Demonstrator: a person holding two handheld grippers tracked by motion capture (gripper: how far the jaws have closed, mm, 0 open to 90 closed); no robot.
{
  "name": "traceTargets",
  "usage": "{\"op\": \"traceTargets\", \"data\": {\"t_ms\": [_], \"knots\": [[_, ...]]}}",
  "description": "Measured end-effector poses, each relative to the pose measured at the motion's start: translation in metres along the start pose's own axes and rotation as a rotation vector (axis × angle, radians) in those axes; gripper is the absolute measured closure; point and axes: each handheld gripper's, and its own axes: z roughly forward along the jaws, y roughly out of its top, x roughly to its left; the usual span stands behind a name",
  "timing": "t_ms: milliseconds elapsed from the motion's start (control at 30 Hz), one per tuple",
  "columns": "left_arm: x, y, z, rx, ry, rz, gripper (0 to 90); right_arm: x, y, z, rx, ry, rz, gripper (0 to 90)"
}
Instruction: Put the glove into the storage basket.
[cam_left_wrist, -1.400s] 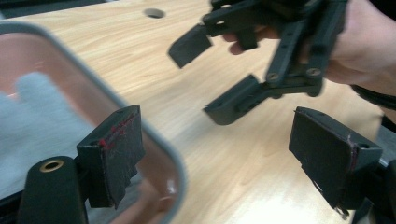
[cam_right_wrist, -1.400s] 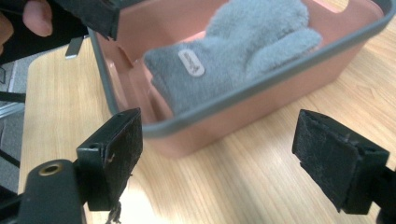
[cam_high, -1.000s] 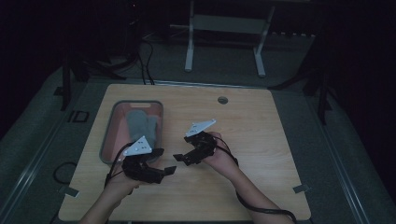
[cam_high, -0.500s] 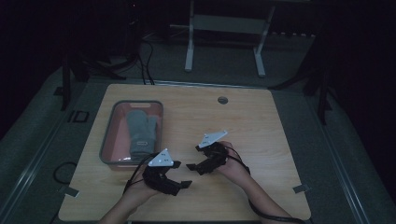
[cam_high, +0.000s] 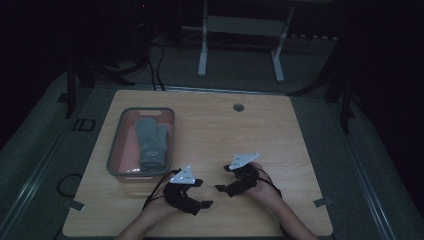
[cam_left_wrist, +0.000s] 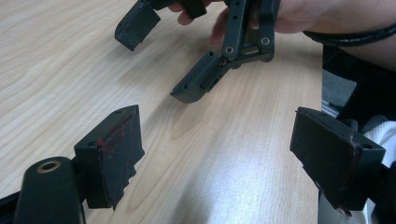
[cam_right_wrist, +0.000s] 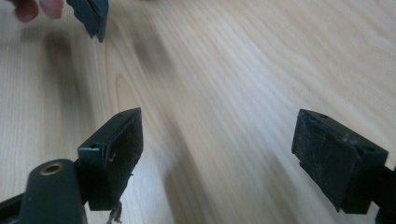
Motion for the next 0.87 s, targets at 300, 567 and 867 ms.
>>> {"op": "traceTargets", "data": {"t_ms": [300,567,867], "knots": [[-0.004,0.003,0.012,0.01,-0.053,0.026,17.3,0.002,-0.015,-0.012,-0.035,-0.029,-0.071,15.2],[-0.005,0.004,0.018,0.021,-0.074,0.039,17.3,0.0,-0.032,-0.024,-0.031,-0.074,-0.117,15.2],[-0.006,0.005,0.02,0.022,-0.082,0.038,17.3,0.004,-0.036,-0.026,-0.058,-0.085,-0.194,15.0]]}}
